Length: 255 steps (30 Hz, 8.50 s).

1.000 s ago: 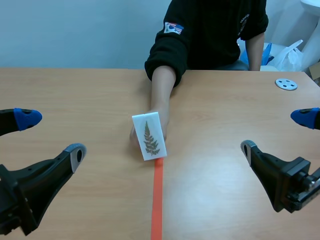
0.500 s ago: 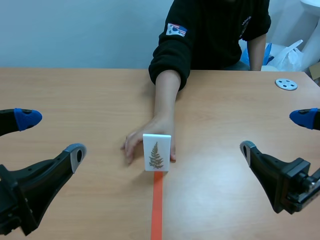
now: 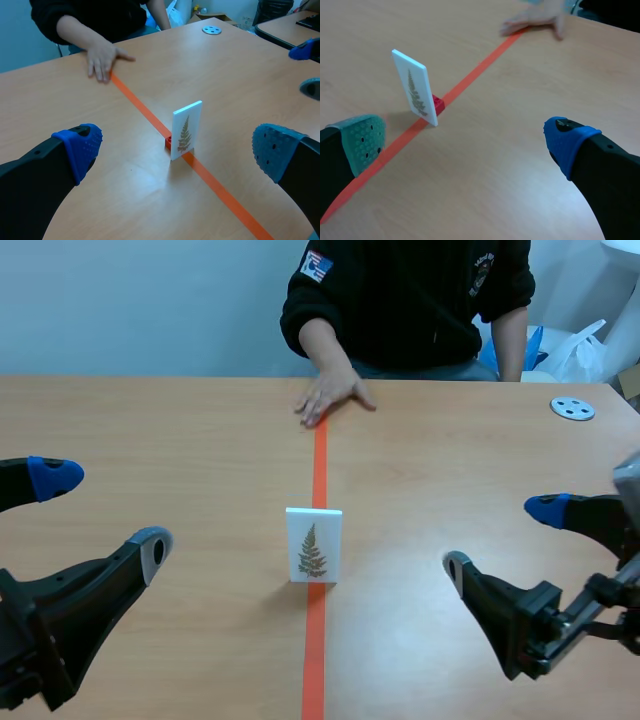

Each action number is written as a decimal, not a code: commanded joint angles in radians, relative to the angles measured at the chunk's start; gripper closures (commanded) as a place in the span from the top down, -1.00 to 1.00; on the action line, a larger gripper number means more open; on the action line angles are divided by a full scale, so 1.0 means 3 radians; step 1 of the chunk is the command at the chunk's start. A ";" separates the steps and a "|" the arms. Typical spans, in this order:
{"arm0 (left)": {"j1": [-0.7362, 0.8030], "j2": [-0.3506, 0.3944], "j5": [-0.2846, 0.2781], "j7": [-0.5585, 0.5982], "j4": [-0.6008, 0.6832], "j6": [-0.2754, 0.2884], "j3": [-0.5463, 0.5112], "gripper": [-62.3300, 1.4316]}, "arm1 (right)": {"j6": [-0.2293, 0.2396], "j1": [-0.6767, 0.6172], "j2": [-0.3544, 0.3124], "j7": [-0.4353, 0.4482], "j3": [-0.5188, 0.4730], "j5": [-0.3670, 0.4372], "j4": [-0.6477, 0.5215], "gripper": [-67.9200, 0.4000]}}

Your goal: Sort the leaf by its shape. The table is split by an orange tape line. A compound leaf with several leaflets goes to the left side, a simple leaf with one blade goes to the right side. Return to the home posture when a red brick is placed on the table.

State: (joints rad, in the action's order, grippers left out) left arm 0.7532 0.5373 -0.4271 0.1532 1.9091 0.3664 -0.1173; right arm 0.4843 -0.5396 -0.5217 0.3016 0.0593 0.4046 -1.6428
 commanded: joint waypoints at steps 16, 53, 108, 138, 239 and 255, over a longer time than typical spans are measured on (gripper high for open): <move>-0.0010 -0.0034 -0.0008 0.0109 0.0053 -0.0015 0.0003 1.00 | -0.0023 0.1584 0.0510 0.0443 0.1214 -0.0591 0.1610 1.00; -0.0009 -0.0034 0.0006 0.0109 0.0053 -0.0015 0.0003 1.00 | -0.0367 0.2223 0.1047 0.0436 0.1883 -0.0828 0.2298 -0.31; -0.0009 -0.0033 0.0005 0.0109 0.0053 -0.0015 0.0003 1.00 | -0.0057 0.1815 0.0042 -0.0323 -0.0674 0.0739 0.1656 -0.95; -0.0009 -0.0023 0.0005 0.0109 0.0053 -0.0015 0.0003 1.00 | -0.0683 0.2502 0.0244 0.0170 -0.0139 0.0220 0.3168 -0.84; -0.0009 -0.0024 0.0017 0.0097 0.0053 -0.0015 0.0003 1.00 | -0.0341 -0.0647 -0.0383 -0.0014 -0.0088 0.0220 -0.0955 1.00; -0.0009 -0.0024 0.0015 0.0098 0.0053 -0.0015 0.0003 1.00 | -0.0342 -0.0647 -0.0383 -0.0014 -0.0088 0.0220 -0.0954 1.00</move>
State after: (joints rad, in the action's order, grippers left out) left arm 0.7506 0.5323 -0.4194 0.1680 1.9091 0.3611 -0.1173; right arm 0.3820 -0.7456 -0.6346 0.2855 0.0471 0.4603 -1.9198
